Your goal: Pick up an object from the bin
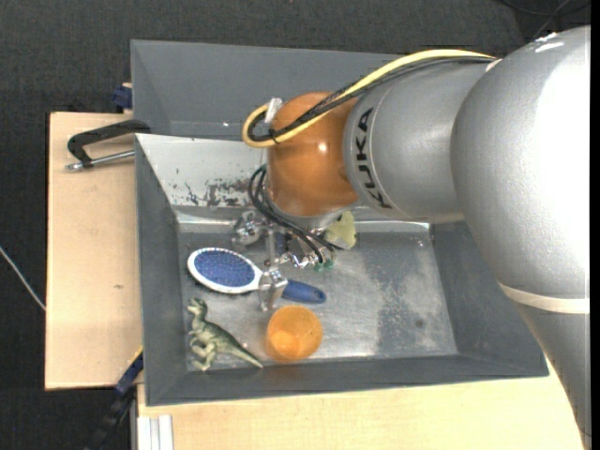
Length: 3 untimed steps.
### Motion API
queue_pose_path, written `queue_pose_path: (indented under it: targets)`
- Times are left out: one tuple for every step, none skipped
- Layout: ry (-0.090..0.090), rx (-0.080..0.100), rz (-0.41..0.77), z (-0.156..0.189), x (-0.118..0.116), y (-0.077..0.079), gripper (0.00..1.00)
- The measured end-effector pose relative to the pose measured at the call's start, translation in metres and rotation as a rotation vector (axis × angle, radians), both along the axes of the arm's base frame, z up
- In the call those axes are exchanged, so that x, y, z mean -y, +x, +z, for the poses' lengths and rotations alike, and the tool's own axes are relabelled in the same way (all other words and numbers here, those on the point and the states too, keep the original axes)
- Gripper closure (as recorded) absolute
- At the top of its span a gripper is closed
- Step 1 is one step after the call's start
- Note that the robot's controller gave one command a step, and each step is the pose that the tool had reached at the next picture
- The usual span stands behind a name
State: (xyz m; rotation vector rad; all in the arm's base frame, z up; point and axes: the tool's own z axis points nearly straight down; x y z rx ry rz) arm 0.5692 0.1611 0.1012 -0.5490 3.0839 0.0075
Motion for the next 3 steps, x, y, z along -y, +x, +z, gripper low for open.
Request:
queue_pose_path:
  targets:
    - [0.0, -0.002, -0.172, -0.0294, -0.0273, 0.0127, 0.0]
    - [-0.003, -0.005, -0.171, -0.0286, -0.0279, 0.0134, 0.0]
    - [-0.002, -0.002, -0.171, -0.0274, -0.0288, 0.0144, 1.0]
